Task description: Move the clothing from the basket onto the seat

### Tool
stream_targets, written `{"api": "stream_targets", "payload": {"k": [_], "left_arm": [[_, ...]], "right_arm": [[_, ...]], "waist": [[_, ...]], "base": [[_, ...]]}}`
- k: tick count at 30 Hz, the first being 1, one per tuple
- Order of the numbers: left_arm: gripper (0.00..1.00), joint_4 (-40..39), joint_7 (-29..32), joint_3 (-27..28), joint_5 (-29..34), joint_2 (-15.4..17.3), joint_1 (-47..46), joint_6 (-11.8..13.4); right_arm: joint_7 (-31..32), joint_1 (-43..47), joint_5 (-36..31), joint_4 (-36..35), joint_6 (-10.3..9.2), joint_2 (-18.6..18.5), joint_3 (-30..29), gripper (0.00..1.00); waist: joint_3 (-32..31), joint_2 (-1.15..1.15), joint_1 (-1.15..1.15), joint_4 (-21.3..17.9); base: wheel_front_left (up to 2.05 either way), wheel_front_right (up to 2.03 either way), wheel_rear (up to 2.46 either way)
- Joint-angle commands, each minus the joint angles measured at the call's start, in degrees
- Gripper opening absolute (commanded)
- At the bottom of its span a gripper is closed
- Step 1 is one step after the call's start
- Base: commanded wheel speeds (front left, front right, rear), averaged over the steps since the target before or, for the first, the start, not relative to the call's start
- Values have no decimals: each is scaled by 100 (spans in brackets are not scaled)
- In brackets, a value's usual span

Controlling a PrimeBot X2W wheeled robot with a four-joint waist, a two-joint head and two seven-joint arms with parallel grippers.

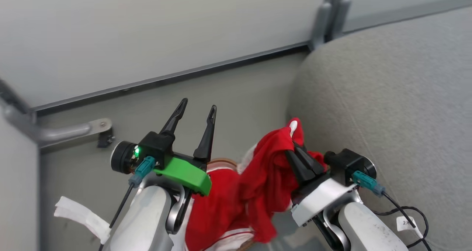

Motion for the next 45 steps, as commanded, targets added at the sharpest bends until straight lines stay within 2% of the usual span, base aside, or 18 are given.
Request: {"api": "stream_targets", "payload": {"k": [1,3,9,16,20,24,28,34,39,45], "left_arm": [[100,11,2,73,97,49,101,-28],[100,21,2,213,179,66,189,-70],[100,21,2,368,321,55,306,-120],[100,88,2,210,414,39,97,-151],[100,88,2,156,374,63,3,-160],[100,-15,2,35,389,233,-55,-158],[100,-152,2,-172,382,446,-202,-159],[100,-286,3,-470,199,726,-549,-160],[100,-373,2,-676,98,896,-827,-161],[100,-421,2,-824,18,998,-1121,-161]], "right_arm": [[-11,90,5,-89,-7,-11,-13,0],[-11,173,39,-268,-7,-11,-62,0],[-11,245,43,-533,-7,-13,-210,0],[-11,95,-282,-834,-7,-5,-628,0],[-11,-370,-741,-920,-7,-8,-899,0],[-11,-1197,-1066,-915,-8,-281,-1112,0],[-11,-2208,-1364,-702,-8,-725,-1406,0],[-11,-3543,-1721,-251,-8,-1088,-2095,0],[-11,-4214,-2029,324,-8,-1217,-2666,0],[-10,-4431,-2525,1030,-8,-1226,-3551,0]], "waist": [[232,0,0,-891],[283,0,0,-1277],[382,0,0,-1876],[679,0,0,-1970],[983,0,0,-2005],[1339,0,0,-2018],[1792,0,0,-1876],[2448,0,0,-1485],[2884,0,0,-1191],[3309,0,0,-899]], "base": [[0,0,0],[0,0,0],[0,0,0],[0,0,0],[0,0,0],[0,0,0],[0,0,0],[0,0,0],[0,0,0],[0,0,0]]}}
